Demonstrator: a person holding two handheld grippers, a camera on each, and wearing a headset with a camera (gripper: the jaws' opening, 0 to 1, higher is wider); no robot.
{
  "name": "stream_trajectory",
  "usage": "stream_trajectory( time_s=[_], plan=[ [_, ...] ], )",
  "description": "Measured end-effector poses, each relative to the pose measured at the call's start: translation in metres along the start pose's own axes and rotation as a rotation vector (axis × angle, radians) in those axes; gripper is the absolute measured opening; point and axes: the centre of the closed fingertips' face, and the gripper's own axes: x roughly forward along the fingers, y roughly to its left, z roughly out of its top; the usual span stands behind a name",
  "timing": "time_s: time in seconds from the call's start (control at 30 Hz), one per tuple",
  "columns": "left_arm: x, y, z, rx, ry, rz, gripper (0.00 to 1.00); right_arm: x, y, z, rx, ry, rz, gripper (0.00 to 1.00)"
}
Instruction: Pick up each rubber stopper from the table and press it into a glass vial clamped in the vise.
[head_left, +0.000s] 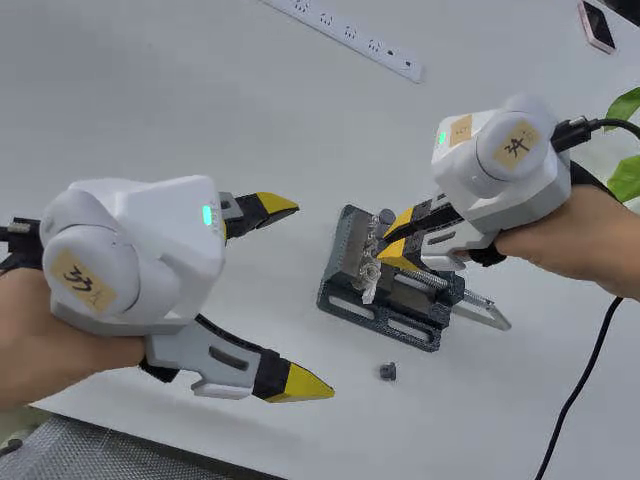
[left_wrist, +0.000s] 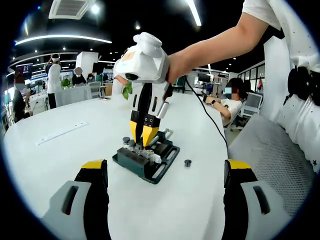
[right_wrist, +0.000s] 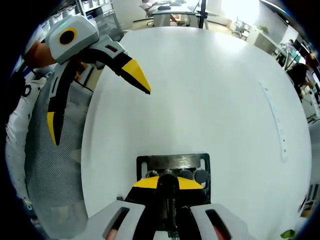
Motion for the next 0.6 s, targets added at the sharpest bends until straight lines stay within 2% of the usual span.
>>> stream_trajectory(
  time_s=[0.33,0.6],
  plan=[
    [0.0,-0.0015,-0.0001,-0.005,0.001,-0.002,0.95,0.0001,0.002,0.0012,-0.026,0.022,-0.013,0.05],
    [0.0003,-0.0013,-0.0001,-0.006,0.0,-0.002,0.94,0.0021,0.0024,0.0008,-0.082,0.076,-0.05,0.05]
  ],
)
